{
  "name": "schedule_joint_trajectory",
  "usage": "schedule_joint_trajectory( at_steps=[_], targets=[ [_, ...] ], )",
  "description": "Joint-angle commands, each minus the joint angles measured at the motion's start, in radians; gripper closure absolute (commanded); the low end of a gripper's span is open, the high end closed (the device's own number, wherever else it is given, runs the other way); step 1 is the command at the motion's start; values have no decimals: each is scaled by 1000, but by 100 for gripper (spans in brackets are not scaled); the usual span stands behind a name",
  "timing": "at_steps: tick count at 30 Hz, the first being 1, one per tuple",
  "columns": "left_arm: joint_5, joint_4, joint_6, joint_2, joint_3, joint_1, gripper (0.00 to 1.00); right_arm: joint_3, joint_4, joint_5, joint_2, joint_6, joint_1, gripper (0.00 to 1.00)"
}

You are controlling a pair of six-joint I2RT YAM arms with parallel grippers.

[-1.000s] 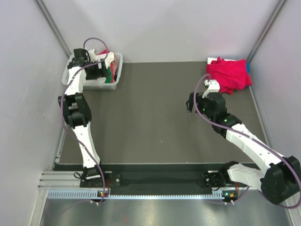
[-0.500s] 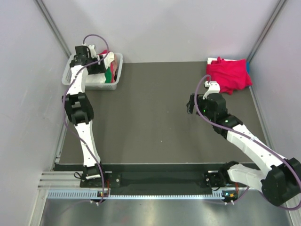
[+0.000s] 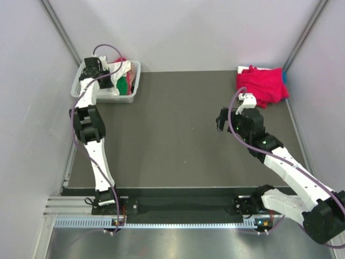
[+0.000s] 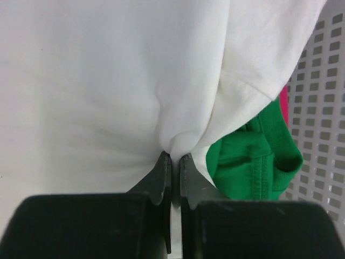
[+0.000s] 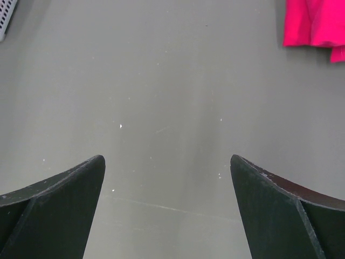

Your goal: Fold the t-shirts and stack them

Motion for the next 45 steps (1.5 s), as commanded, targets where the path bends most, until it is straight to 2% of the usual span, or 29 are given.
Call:
schedule_joint_trajectory(
  at_steps=[1, 5, 9, 10, 12, 13, 14, 15, 17, 21, 23, 27, 29, 32, 33, 36, 40, 45],
  targets=[
    [17, -50, -13, -41, -67, 0, 100, 17, 5, 7, -8, -2, 10, 0],
    [43, -54, 13, -143, -149, -9, 100, 11, 16, -6, -14, 5, 10, 0],
    [128, -94, 19, -279, -160, -34, 100, 3, 34, -19, -23, 4, 13, 0],
    [160, -155, 47, -303, -141, -49, 100, -8, 41, -26, -20, 7, 15, 0],
    [182, -279, 113, -339, 8, -135, 100, -18, 67, -49, -8, 8, 19, 0],
    [170, -400, 184, -345, 74, -176, 100, -26, 71, -57, 0, 13, 23, 0],
    [140, -445, 211, -374, 168, -264, 100, -28, 85, -66, 7, 13, 30, 0],
    [118, -459, 217, -403, 185, -302, 100, -32, 90, -66, 18, 14, 35, 0],
    [121, -410, 172, -508, 155, -362, 100, -43, 100, -65, 27, 19, 47, 0],
    [122, -338, 38, -593, 162, -333, 100, -57, 110, -66, 35, 13, 67, 0],
    [193, -321, -20, -622, 149, -281, 100, -55, 99, -66, 27, 2, 75, 0],
    [404, -346, -11, -684, 77, -284, 100, -54, 79, -25, -6, -15, 81, 0],
    [454, -361, -4, -716, 28, -294, 100, -57, 73, -10, -23, -15, 81, 0],
    [553, -480, 81, -718, 21, -308, 100, -60, 74, 18, -57, -12, 84, 0],
    [563, -555, 105, -718, 21, -316, 100, -60, 74, 20, -72, -12, 84, 0],
    [546, -640, 182, -728, 15, -353, 100, -54, 71, 26, -89, -10, 85, 0],
    [535, -836, 307, -721, 18, -455, 100, -45, 65, 27, -94, -4, 90, 0],
    [526, -916, 355, -739, -29, -595, 100, -38, 59, 40, -103, 1, 101, 1]
  ],
)
